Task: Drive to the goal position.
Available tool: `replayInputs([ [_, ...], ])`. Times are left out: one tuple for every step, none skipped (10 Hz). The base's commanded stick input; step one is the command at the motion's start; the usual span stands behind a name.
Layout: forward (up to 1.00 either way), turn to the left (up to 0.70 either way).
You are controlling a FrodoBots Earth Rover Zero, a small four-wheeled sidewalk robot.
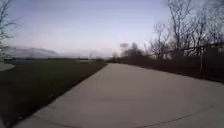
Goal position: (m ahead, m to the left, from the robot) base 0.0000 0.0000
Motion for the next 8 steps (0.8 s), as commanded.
replayInputs([
  [0.0, 0.0],
  [0.02, 0.0],
  [0.03, 0.0],
  [0.04, 0.0],
  [0.05, 0.0],
  [0.05, 0.0],
  [0.02, 0.0],
  [0.05, 0.0],
])
